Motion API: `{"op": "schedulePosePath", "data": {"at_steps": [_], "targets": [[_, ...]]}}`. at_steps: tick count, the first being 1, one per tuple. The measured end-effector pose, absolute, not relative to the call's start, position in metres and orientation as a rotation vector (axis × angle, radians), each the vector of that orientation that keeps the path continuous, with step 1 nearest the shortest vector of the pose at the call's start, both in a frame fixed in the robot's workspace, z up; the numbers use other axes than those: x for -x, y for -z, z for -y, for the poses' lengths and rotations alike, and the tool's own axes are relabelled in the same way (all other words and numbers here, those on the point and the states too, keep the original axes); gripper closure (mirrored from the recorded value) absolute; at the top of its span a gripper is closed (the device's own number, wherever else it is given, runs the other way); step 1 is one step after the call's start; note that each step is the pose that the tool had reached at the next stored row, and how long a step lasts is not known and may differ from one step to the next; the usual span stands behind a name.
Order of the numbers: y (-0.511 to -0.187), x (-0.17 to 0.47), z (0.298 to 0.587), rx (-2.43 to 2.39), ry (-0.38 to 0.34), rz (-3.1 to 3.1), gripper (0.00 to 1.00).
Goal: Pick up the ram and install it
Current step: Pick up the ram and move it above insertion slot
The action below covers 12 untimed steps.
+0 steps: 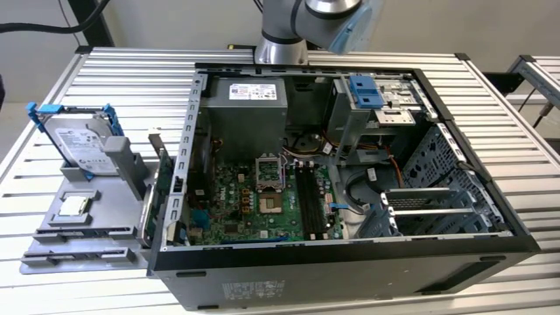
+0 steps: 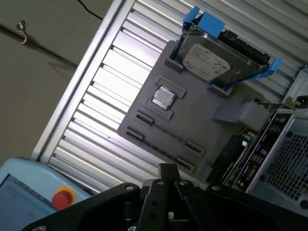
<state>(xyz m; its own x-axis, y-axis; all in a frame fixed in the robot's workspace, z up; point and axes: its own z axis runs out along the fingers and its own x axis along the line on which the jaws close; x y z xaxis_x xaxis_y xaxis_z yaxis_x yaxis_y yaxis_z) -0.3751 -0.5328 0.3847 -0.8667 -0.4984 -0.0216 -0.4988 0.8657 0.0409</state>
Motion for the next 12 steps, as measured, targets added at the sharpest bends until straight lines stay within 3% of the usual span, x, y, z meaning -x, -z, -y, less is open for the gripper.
{"op": "schedulePosePath", "data": {"at_steps": [12], "targets": [[-0.3783, 0.3750, 0.5328, 1.138, -0.072, -2.922, 1.00]]}}
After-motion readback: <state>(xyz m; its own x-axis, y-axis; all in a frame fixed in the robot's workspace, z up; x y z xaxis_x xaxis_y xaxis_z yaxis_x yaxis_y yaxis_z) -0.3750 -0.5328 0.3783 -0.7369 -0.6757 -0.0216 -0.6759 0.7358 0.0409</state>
